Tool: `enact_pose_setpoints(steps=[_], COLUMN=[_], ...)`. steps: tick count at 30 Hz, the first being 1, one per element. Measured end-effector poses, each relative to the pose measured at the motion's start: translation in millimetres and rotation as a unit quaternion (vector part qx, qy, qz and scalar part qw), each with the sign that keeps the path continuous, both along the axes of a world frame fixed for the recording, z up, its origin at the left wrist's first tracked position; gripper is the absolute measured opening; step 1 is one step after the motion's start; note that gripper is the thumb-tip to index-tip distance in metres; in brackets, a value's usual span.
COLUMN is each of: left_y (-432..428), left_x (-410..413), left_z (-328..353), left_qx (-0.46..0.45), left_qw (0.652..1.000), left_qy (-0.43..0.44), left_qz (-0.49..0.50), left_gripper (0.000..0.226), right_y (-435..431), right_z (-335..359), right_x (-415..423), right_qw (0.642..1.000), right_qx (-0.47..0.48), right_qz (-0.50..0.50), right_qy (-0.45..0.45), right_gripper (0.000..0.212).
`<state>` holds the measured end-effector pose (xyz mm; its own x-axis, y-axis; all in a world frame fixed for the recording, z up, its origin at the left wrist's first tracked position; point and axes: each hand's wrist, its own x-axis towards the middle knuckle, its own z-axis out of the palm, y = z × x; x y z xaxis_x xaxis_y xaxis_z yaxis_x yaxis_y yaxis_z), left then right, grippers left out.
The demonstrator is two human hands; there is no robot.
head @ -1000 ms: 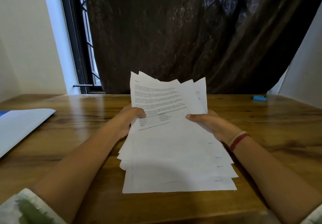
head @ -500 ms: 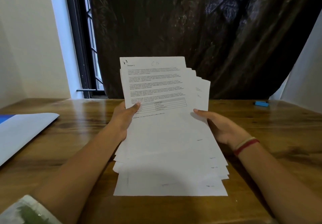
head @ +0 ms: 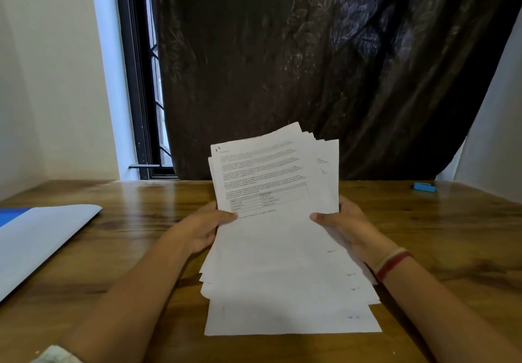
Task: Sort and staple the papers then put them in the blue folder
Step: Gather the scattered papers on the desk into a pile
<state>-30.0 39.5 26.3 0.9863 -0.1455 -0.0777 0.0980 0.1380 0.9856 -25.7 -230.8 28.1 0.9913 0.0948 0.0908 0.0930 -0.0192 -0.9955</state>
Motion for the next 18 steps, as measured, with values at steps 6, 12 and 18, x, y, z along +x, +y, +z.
enact_pose_setpoints(steps=[6,12,18], left_y=[-19.9,-27.6,-28.2], left_x=[-4.2,-9.0,-29.5], left_z=[3.3,13.2,51.2], left_qx=[0.072,0.114,0.046], left_qw=[0.992,0.969,0.878], left_qy=[-0.012,-0.146,-0.400], left_qz=[0.106,0.164,0.257], left_gripper=[0.018,0.031,0.029], right_y=[3.8,12.9,41.4], right_z=[2.6,17.2,67.6], right_x=[-2.6,-10.9,-21.1], right_qw=[0.999,0.998,0.948], right_qx=[0.035,-0.033,0.007], right_qz=[-0.002,-0.032,-0.121], right_qy=[0.003,-0.049,-0.294], right_gripper=[0.036,0.037,0.042])
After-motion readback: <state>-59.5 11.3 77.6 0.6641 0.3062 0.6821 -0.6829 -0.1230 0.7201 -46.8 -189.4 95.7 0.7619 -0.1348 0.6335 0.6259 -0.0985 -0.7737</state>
